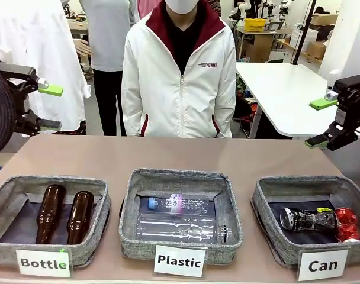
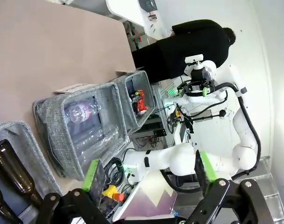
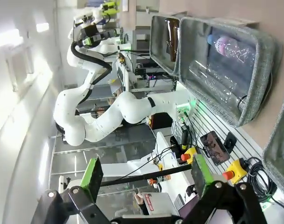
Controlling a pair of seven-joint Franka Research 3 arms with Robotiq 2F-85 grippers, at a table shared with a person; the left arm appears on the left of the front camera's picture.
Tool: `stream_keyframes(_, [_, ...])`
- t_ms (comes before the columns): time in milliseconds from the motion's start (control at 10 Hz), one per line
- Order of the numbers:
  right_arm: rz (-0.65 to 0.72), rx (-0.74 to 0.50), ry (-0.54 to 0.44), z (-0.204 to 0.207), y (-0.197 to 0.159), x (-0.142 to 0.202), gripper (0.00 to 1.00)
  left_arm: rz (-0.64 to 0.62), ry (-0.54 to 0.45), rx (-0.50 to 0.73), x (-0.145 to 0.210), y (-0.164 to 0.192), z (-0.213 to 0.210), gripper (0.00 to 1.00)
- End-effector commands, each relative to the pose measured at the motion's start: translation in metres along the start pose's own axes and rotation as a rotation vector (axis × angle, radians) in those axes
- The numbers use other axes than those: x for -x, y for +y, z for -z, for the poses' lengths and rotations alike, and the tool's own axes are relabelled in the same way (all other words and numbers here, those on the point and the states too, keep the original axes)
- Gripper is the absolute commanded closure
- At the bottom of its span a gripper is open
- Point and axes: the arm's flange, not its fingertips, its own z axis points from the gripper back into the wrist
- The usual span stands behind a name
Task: Sort the can waste into the basket.
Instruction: Pick up the can waste from the table and place it in the right Fabric basket.
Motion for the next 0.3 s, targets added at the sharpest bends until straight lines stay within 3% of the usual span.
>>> stream_keyframes(0, [0.019,0.005,-0.017,0.0038,0.0022,0.0043,0.00,0.003,0.014,0.001,0.0010,0.0018,-0.0034,0.00])
stream_keyframes(200, [0.019,0.005,-0.017,0.0038,0.0022,0.0043,0.00,0.003,0.014,0.001,0.0010,0.0018,-0.0034,0.00])
